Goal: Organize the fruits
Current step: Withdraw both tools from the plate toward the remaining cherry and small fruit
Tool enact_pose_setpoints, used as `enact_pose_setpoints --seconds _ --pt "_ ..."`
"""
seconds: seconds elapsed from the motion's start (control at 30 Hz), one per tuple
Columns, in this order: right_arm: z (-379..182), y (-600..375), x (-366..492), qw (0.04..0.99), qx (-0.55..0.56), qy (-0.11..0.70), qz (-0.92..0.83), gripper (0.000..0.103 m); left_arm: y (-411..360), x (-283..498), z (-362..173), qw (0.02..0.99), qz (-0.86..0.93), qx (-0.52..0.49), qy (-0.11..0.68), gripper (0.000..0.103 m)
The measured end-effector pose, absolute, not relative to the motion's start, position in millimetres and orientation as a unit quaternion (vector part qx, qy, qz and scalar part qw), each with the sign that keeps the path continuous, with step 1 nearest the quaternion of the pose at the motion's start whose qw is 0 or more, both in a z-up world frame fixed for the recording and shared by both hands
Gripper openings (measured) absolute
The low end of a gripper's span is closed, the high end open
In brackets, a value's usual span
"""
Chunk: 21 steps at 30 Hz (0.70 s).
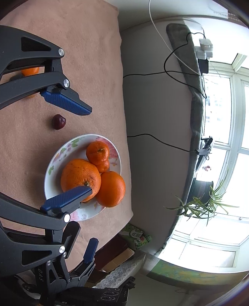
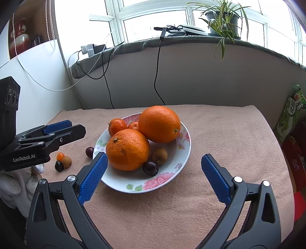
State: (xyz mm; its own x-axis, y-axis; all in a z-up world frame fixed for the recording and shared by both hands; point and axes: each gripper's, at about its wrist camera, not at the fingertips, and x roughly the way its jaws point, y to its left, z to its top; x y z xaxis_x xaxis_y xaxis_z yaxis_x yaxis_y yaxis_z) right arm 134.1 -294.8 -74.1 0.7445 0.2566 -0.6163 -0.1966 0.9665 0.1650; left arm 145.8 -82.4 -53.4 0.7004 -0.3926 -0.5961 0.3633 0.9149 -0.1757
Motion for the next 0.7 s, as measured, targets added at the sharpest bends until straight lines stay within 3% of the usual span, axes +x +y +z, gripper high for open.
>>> enact_pose_setpoints --seconds 0.7 --pt "-77 -252 123 0.926 0.044 0.341 0.158 0.100 -31 116 -51 0.933 -0.178 -0.040 0.310 0.076"
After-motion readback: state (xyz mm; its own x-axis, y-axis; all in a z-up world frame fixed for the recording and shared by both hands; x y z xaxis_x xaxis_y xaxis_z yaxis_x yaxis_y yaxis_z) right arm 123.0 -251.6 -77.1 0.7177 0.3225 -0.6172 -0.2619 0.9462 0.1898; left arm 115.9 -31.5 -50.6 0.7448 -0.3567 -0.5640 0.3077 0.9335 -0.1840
